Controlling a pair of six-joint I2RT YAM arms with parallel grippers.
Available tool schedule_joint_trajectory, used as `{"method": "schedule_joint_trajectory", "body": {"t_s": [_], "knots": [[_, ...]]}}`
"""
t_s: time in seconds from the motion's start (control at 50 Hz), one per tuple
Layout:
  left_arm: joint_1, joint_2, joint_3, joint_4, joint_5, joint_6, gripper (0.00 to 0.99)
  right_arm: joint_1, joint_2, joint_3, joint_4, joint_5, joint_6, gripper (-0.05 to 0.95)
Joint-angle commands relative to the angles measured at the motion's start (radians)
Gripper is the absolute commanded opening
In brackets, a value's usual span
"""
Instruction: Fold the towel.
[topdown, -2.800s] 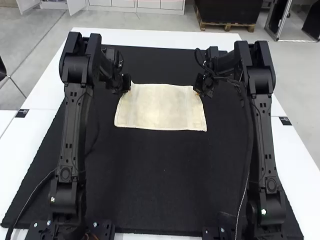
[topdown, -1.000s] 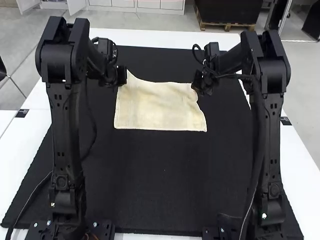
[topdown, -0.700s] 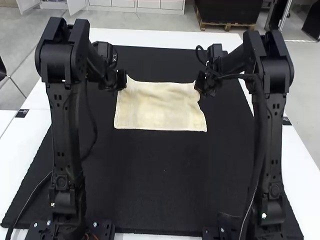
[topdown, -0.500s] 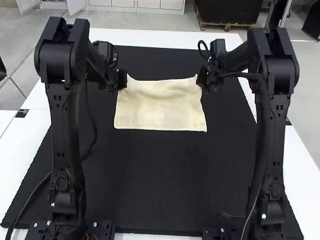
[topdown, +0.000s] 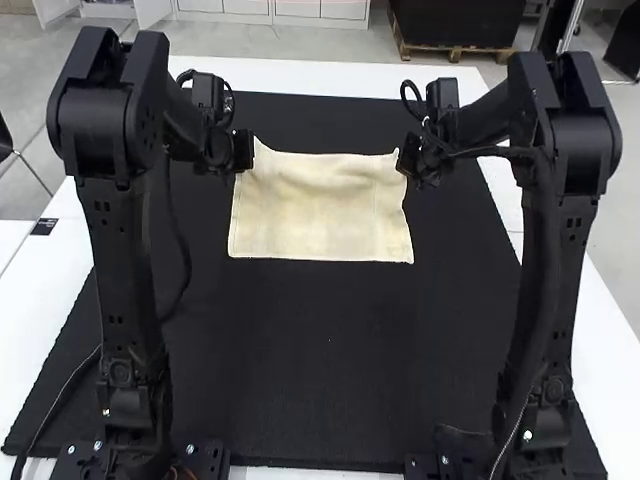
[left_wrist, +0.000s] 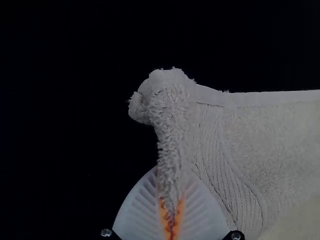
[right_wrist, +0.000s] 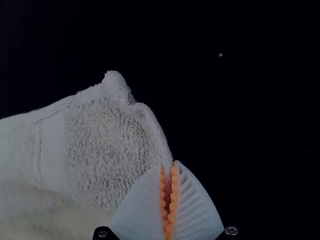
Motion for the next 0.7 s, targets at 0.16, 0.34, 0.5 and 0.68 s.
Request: {"method": "schedule_joint_trajectory", "body": {"t_s": [0.16,0.34,0.5,0.68], "knots": [[-0.002,-0.066,-0.041,0.015,-0.002,0.006,0.034,-0.03,-0.119,-0.073,0.034,0.007,-0.025,0.0],[-0.012,-0.099,-0.076,0.027,-0.002,0.008,0.034,-0.033,-0.148,-0.109,0.036,0.004,-0.033,0.0],[-0.014,-0.127,-0.105,0.031,-0.002,0.019,0.034,-0.03,-0.174,-0.159,0.053,0.006,-0.036,0.0],[-0.012,-0.15,-0.142,0.039,-0.002,0.029,0.034,-0.032,-0.211,-0.236,0.082,0.004,-0.048,0.0]]}}
